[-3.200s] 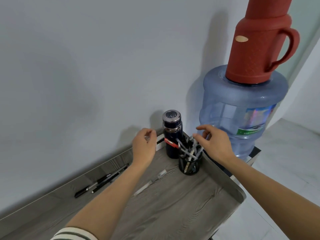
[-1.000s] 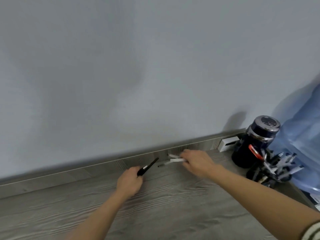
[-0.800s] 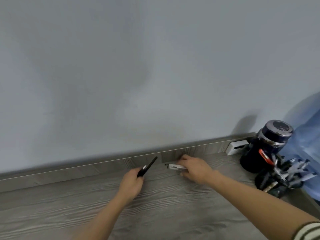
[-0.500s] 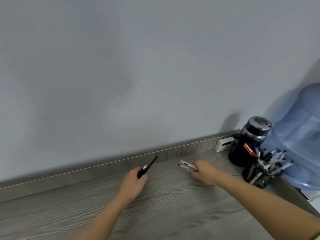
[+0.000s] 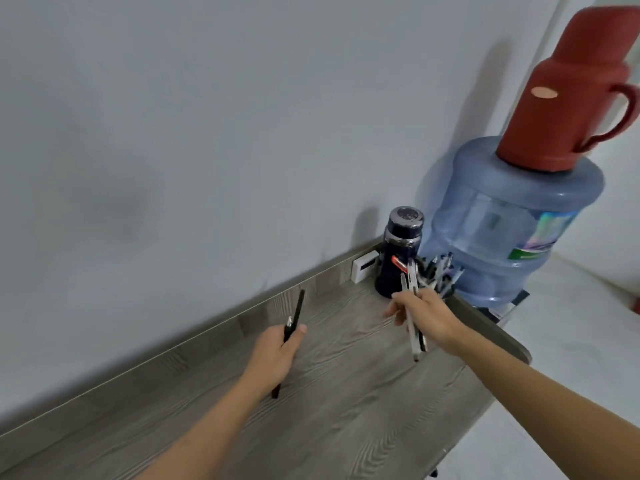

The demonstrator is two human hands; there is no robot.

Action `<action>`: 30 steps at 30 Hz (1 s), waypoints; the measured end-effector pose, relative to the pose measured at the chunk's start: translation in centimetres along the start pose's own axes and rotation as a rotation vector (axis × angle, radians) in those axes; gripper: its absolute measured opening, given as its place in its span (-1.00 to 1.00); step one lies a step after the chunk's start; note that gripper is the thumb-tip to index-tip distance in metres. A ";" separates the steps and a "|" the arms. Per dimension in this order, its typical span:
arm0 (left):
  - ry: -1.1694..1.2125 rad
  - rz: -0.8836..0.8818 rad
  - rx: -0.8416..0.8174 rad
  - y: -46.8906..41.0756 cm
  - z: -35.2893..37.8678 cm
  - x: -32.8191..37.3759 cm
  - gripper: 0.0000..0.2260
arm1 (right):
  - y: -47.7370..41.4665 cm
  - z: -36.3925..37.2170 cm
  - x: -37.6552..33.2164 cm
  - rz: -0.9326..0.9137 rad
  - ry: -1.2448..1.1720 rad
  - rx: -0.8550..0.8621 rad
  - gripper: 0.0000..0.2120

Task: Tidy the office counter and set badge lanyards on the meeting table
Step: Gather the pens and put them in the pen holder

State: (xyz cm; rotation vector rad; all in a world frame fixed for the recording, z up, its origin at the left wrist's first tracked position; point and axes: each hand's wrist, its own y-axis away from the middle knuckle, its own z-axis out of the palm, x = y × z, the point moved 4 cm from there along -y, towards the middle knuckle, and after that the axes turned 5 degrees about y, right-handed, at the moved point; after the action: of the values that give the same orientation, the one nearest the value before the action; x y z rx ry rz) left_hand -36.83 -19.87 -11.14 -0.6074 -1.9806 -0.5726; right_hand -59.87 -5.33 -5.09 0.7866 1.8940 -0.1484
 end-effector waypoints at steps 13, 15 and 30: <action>0.310 -0.096 0.119 -6.3 7.1 9.9 -0.77 | -3.1 -12.7 -0.6 -0.147 -0.171 0.515 -0.60; 0.375 -0.095 0.113 -7.7 9.1 11.6 -0.81 | -3.8 -13.2 0.4 -0.158 -0.119 0.505 -0.59; 0.255 0.051 0.029 -9.6 16.4 16.3 -0.80 | -6.7 -13.6 2.7 -0.362 0.450 0.218 -0.66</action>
State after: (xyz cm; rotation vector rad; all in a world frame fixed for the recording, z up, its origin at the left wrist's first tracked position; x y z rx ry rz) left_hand -60.48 -14.19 -5.15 -0.5377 -1.7266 -0.5596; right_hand -75.01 -3.40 -2.80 0.6482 2.4715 -0.4388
